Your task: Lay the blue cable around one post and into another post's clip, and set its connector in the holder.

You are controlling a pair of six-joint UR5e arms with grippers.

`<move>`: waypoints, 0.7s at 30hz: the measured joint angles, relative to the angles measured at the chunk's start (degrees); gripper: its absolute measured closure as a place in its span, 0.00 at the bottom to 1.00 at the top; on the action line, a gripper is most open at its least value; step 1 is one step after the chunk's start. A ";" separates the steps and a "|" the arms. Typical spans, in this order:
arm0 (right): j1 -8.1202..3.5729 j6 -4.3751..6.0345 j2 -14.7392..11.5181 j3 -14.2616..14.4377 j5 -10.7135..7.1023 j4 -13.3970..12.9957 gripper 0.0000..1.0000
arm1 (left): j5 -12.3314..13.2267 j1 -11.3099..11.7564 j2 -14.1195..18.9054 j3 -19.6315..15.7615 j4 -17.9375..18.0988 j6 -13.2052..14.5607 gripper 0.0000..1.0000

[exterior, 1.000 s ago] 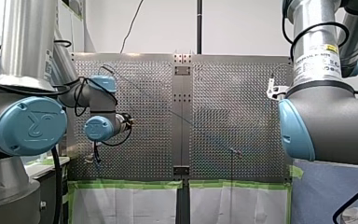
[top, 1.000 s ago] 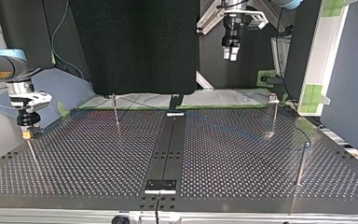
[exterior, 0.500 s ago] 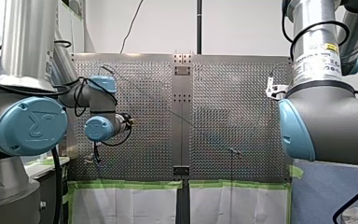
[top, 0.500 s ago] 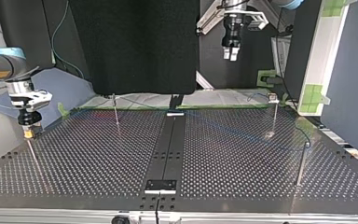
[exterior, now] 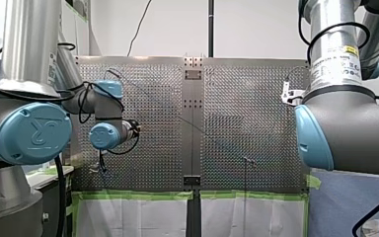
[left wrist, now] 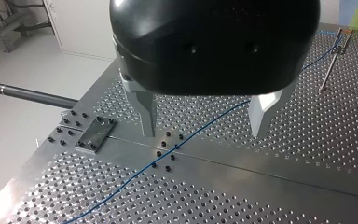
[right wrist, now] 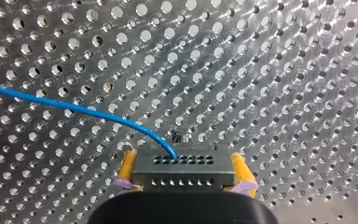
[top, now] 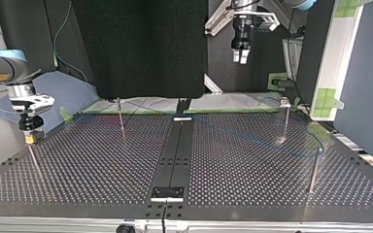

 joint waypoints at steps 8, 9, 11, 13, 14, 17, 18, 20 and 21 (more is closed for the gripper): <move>0.00 0.00 0.01 0.00 0.00 0.00 0.00 | 0.00 0.12 0.00 -0.01 0.00 0.07 0.02; 0.00 0.00 0.01 0.00 0.00 0.00 0.00 | 0.00 0.15 0.00 -0.01 0.00 0.08 0.02; 0.00 0.00 0.01 0.00 0.00 0.00 0.00 | 0.00 0.20 0.00 -0.01 0.00 0.09 0.02; 0.00 0.00 0.01 0.00 0.00 0.00 0.00 | 0.00 0.24 0.00 -0.01 0.00 0.11 0.02; 0.00 0.00 0.01 0.00 0.00 0.00 0.00 | 0.00 0.25 0.00 -0.01 0.00 0.11 0.02; 0.00 0.00 0.01 0.00 0.00 0.00 0.00 | 0.04 0.27 0.00 -0.05 0.00 0.15 0.02; 0.00 0.00 0.00 0.00 -0.01 0.00 0.00 | 0.07 0.27 0.00 -0.05 0.00 0.16 0.02; 0.00 0.00 0.01 0.00 0.00 0.00 0.00 | 0.13 0.28 -0.02 -0.05 0.00 0.16 0.02; 0.00 0.00 0.01 0.00 0.00 0.00 0.00 | 0.14 0.28 -0.02 -0.06 0.00 0.15 0.02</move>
